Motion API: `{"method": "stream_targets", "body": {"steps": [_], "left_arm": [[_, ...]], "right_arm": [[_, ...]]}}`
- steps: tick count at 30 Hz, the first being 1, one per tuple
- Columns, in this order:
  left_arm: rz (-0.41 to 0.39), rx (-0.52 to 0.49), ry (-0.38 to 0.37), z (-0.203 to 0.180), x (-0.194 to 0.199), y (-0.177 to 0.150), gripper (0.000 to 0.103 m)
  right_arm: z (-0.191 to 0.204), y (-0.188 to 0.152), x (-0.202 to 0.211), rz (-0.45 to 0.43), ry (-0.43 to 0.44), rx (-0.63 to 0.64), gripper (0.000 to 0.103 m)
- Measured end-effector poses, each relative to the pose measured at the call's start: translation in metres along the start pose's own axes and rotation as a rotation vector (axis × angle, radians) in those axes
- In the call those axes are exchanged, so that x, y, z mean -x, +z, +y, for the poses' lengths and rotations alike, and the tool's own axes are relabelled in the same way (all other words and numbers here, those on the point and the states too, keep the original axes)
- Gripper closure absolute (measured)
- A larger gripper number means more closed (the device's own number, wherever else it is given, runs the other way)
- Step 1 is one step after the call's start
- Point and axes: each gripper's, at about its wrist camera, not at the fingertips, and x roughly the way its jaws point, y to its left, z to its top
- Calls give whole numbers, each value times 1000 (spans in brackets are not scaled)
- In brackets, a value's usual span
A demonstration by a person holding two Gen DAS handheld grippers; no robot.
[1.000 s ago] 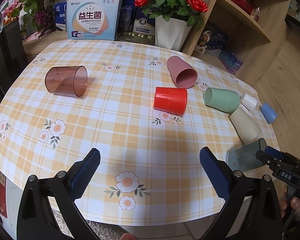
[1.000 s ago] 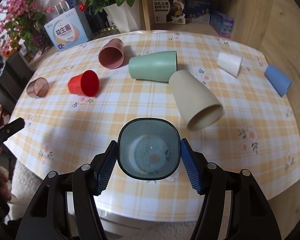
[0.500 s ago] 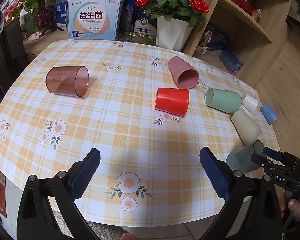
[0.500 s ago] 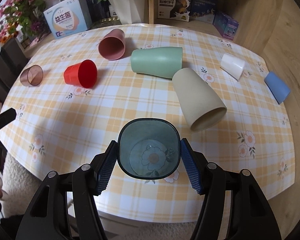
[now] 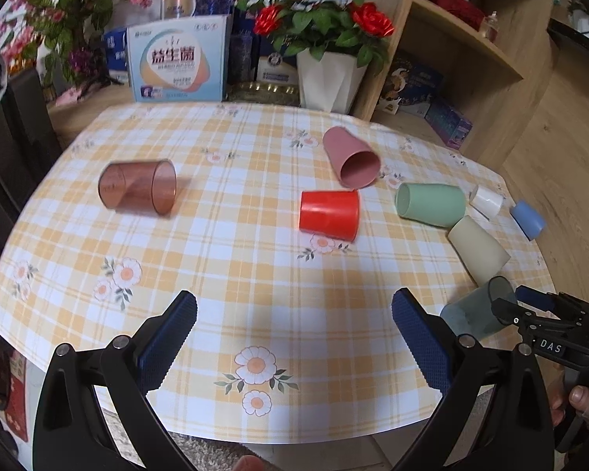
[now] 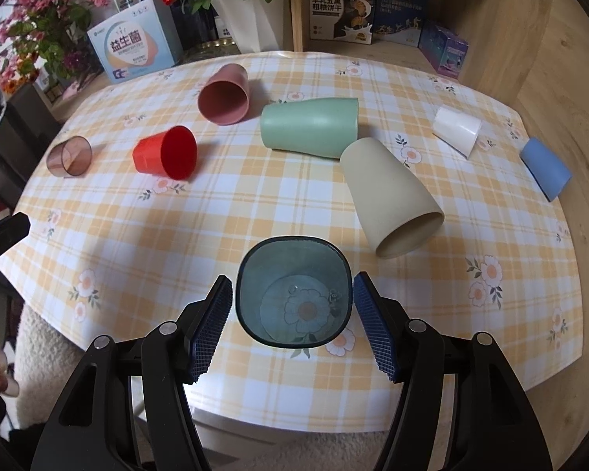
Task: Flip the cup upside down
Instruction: 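Turn the teal cup with the right gripper so its opening faces down, then lower the teal cup onto the table and open the right gripper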
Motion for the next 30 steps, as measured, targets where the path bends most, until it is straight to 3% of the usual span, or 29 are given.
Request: {"method": "stream_targets", "body": {"steps": [2,4,7,9,10,18,23,30], "left_arm": [[-18,-25,13,-4,8,2,6],[-47,-48,17,-9,20,6,6],[-95,-65,18,-14,38,10,6],[-134,-81,25,-19,54,14,6],[-155,-89,28,-22,63,16,6],[-239,-124,31,-38,115,23,6],[-294,-127,-18,-46,149,30,6],[-408,-147,15,-58,198,28,6]], "right_arm": [[0,0,8,-16,17,-5,39],[-1,1,17,-33,34,-12,31],[-1,1,39,-77,44,-18,30],[-1,0,54,-101,60,-30,17],[-1,0,62,-122,67,-34,17],[2,-5,124,-245,78,-56,17],[2,-7,163,-311,78,-67,17],[10,-15,214,-430,-33,-74,17]]}}
